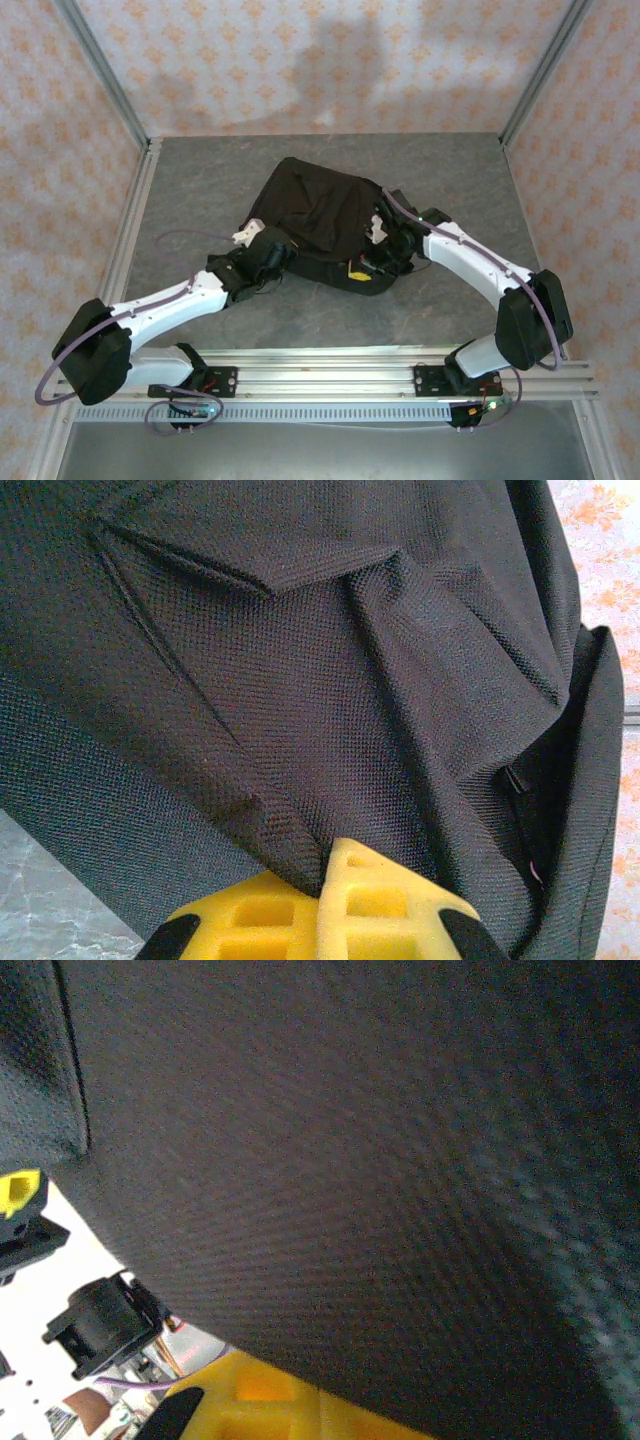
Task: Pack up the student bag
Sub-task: Zip the student bag at the center of the table.
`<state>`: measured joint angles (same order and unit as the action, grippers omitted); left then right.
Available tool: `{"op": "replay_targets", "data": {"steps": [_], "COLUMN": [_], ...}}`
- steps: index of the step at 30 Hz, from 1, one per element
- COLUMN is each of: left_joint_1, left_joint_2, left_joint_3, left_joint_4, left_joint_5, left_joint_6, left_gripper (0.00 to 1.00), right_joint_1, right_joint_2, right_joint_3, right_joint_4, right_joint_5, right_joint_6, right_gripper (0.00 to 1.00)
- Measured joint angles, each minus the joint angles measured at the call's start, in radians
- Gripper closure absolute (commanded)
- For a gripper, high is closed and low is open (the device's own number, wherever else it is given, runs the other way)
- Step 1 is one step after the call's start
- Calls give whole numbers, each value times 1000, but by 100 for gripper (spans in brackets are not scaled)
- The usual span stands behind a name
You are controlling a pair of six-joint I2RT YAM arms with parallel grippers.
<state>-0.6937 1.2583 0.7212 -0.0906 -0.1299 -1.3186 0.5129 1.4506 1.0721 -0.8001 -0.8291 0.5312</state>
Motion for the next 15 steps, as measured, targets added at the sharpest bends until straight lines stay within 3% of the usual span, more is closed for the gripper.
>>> {"op": "replay_targets", "data": {"steps": [8,15], "left_joint_1": [107,146], "left_joint_2": [56,154], "left_joint_3": [26,168], "left_joint_4": [-44,-109], "left_joint_5": [-45,-31], "left_joint_6": [50,138], "left_gripper": [100,100], "right_joint_1": [-25,-18], "right_joint_2": [0,0], "right_joint_3": [-5,-2], "right_joint_4": [-159,-165], "right_joint_5": [16,21], "right_joint_6": [-35,-34], "right_gripper": [100,100]}}
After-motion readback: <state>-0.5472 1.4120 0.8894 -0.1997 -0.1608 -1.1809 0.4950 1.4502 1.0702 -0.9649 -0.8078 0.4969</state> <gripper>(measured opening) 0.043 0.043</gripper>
